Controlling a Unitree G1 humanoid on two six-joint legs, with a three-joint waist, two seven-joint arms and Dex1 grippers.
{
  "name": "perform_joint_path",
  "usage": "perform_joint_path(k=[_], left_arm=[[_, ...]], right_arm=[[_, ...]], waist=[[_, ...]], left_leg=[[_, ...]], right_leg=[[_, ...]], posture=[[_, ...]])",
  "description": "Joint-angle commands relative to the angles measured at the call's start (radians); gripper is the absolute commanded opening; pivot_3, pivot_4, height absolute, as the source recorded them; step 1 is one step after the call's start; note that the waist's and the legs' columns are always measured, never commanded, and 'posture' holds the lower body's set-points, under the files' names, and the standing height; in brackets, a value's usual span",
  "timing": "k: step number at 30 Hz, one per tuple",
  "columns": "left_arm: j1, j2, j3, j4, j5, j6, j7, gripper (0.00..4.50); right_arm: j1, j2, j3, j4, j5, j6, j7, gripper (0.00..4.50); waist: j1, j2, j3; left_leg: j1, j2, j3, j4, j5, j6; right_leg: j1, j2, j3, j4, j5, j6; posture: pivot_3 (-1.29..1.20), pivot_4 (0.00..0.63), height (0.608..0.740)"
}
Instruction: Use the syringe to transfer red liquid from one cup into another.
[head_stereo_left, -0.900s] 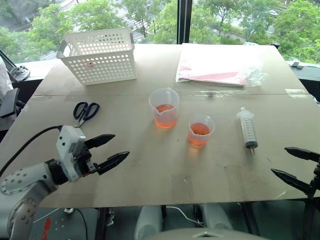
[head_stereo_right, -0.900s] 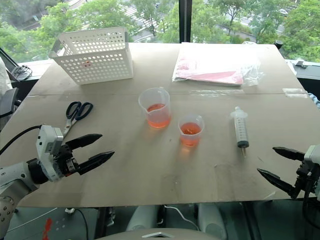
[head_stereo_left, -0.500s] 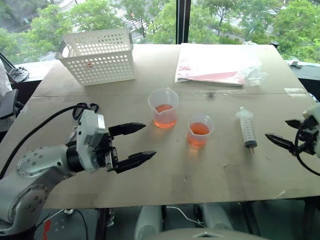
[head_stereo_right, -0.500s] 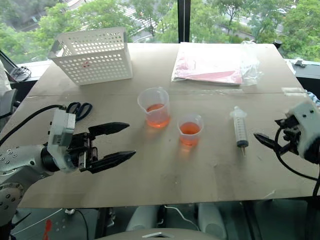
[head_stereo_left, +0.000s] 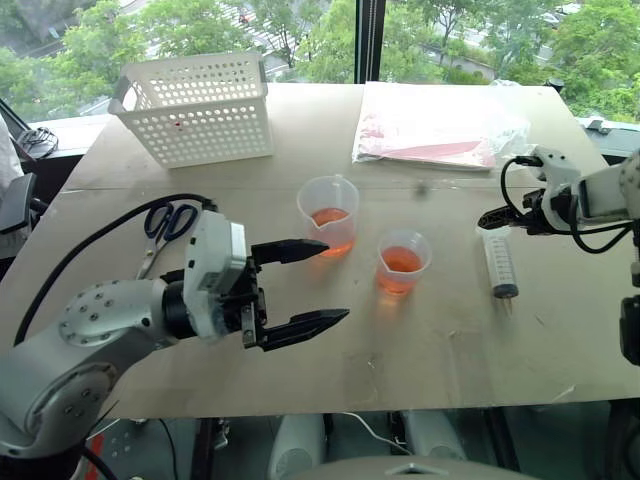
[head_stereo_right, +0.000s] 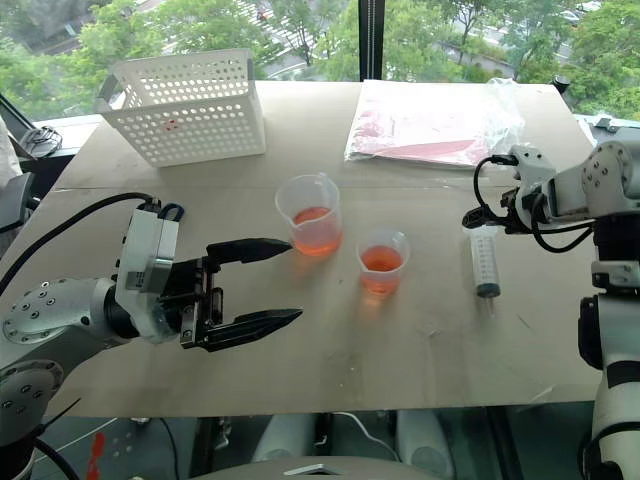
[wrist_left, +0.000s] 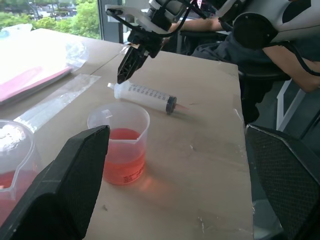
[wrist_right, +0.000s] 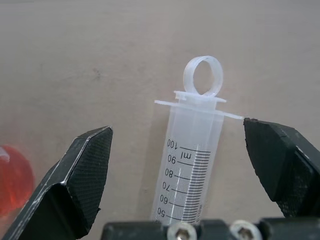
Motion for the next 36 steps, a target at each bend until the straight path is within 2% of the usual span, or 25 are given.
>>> perform_joint_path(k=[1,7,8,10,15,16,20,22,25,26,28,30,33,36], left_arm=[[0.017,0.006,0.028,-0.042,-0.035,-0.005,0.031,4.43],[0.06,0.011,0.051,-0.069,-0.057,-0.016,0.071,4.43],[0.065,0.01,0.051,-0.074,-0.055,-0.019,0.077,4.5],[0.071,0.008,0.052,-0.08,-0.06,-0.02,0.09,4.5],[0.076,0.019,0.064,-0.075,-0.077,-0.021,0.098,4.5],[0.076,0.021,0.065,-0.072,-0.078,-0.022,0.097,4.5],[0.081,0.018,0.06,-0.067,-0.073,-0.028,0.099,4.5],[0.083,0.008,0.061,-0.053,-0.066,-0.032,0.107,4.5],[0.071,-0.014,0.06,-0.021,-0.069,-0.038,0.137,4.5],[0.066,-0.022,0.058,-0.01,-0.074,-0.038,0.149,4.5],[0.05,-0.036,0.054,0.013,-0.085,-0.037,0.17,4.5],[0.02,-0.048,0.054,0.052,-0.113,-0.031,0.189,4.5],[-0.05,-0.05,0.068,0.148,-0.159,-0.013,0.205,4.5],[-0.133,-0.045,0.092,0.238,-0.145,-0.02,0.243,4.5]], right_arm=[[-0.056,0.01,0.043,0.087,-0.006,0.006,-0.03,4.5],[-0.055,0.056,0.074,0.155,-0.086,0.006,-0.022,4.5],[-0.052,0.068,0.067,0.158,-0.105,0.006,-0.019,4.11],[-0.048,0.085,0.062,0.174,-0.137,-0.002,-0.005,3.66],[-0.024,0.083,0.114,0.151,-0.18,-0.013,0.081,1.63],[-0.021,0.08,0.121,0.144,-0.187,-0.015,0.096,1.45],[0.038,-0.002,0.149,-0.012,-0.175,-0.08,0.221,1.44],[0.107,-0.058,0.042,-0.178,-0.106,-0.157,0.324,1.44],[0.188,-0.053,-0.259,-0.39,0.046,-0.229,0.405,1.44],[0.208,-0.047,-0.324,-0.471,0.082,-0.256,0.42,1.44],[0.202,0.025,-0.449,-0.593,0.178,-0.278,0.393,1.44],[0.152,0.171,-0.539,-0.659,0.241,-0.312,0.268,1.44],[0.136,0.393,-0.46,-0.773,0.184,-0.511,0.173,1.44],[0.174,0.576,-0.293,-0.787,0.035,-0.771,0.157,1.44]], waist=[[0.0,0.0,0.0],[0.001,0.0,0.0],[0.0,0.0,0.0],[-0.001,0.001,0.0],[0.0,0.001,0.0],[0.0,0.001,0.0],[0.003,0.001,0.0],[0.006,0.001,0.0],[0.001,0.002,0.001],[-0.001,0.004,0.002],[-0.003,0.004,0.002],[-0.006,0.002,0.001],[-0.015,0.002,0.001],[-0.019,0.002,0.001]], left_leg=[[0.0,0.0,0.0,0.0,0.0,0.0],[0.0,0.0,0.0,0.0,0.0,0.0],[0.0,0.0,0.0,0.0,0.0,0.0],[0.0,0.0,0.0,0.001,0.0,0.0],[0.0,0.0,0.0,0.0,0.0,0.0],[0.0,0.0,0.0,0.001,0.0,0.0],[0.0,0.0,0.0,0.001,0.0,0.0],[0.0,0.0,-0.001,0.0,0.0,0.0],[0.0,0.0,-0.002,0.0,0.0,0.0],[0.0,0.0,-0.002,0.0,0.0,0.0],[0.001,0.001,-0.002,-0.001,0.0,0.0],[0.003,0.004,-0.002,0.0,0.0,0.0],[0.004,0.006,-0.002,0.0,0.0,0.0],[0.004,0.008,-0.003,0.001,0.0,0.0]], right_leg=[[0.0,0.0,-0.001,0.0,0.0,0.0],[0.0,0.0,-0.001,0.001,0.0,0.0],[0.0,0.0,-0.001,0.001,0.0,0.0],[0.0,0.0,-0.001,0.001,0.0,0.0],[0.0,0.0,-0.001,0.001,0.0,0.0],[0.0,0.0,-0.002,0.001,0.0,0.0],[0.0,0.0,-0.002,0.001,0.0,0.0],[0.0,0.0,-0.002,0.001,0.0,0.0],[0.0,0.0,-0.001,0.001,0.001,0.003],[0.0,0.0,-0.001,0.001,0.002,0.005],[0.0,0.002,-0.001,0.002,0.002,0.005],[0.001,0.004,-0.001,0.002,0.002,0.005],[0.001,0.007,-0.002,0.004,0.002,0.006],[0.001,0.008,-0.004,0.006,0.002,0.005]], posture=[[0.0,0.15,0.74],[0.0,0.15,0.74],[0.0,0.15,0.74],[0.0,0.15,0.74],[0.0,0.15,0.74],[0.0,0.15,0.74],[0.0,0.15,0.74],[0.0,0.15,0.74],[0.0,0.15,0.74],[0.0,0.15,0.74],[0.0,0.15,0.74],[0.0,0.15,0.74],[0.0,0.15,0.74],[0.0,0.15,0.74]])
